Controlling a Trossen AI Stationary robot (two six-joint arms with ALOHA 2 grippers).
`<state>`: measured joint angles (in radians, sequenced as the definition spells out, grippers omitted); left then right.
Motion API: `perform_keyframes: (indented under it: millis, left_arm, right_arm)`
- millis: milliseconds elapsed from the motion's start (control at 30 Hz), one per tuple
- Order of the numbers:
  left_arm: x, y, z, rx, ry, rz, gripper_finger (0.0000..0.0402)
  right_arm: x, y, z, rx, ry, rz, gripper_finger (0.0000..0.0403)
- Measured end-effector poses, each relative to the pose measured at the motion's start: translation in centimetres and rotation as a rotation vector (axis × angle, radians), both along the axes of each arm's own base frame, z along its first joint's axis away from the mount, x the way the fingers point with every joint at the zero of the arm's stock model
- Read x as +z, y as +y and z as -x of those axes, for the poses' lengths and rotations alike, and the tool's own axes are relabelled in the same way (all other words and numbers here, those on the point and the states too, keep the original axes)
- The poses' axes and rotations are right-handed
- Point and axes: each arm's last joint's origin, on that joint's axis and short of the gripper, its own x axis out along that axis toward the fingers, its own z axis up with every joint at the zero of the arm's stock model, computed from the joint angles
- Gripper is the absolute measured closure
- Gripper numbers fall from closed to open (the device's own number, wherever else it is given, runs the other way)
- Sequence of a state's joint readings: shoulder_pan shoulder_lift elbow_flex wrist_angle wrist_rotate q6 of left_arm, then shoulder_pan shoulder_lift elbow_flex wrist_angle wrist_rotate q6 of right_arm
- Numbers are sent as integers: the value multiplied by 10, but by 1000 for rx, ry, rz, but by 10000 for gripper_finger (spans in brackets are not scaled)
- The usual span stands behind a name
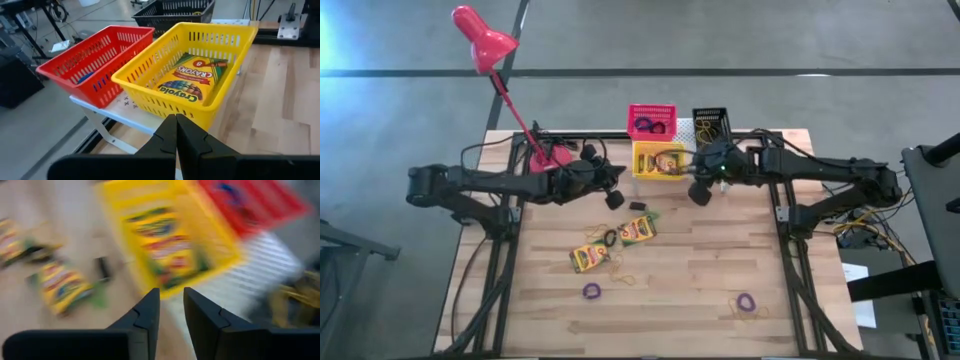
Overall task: Pick & Place Office Desk Supplies
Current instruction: Adjust the bins on the shelf
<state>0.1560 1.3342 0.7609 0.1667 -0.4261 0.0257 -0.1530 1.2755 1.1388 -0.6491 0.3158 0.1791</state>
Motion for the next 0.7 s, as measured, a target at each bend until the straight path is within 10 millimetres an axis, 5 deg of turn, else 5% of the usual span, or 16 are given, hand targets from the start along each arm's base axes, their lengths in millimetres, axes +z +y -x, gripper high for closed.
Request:
perform_keyframes:
  millis: [267,533,700]
  left_arm:
    - [10,65,18,83,44,120,398]
    - [3,144,40,106,-85,118,398]
    - [-6,178,30,69,-111,148,398]
  right_arm:
    - [-27,36,-22,264,49,-45,347]
    - [-37,47,-31,190,50,-26,364]
    - [-29,51,-25,168,16,-17,367]
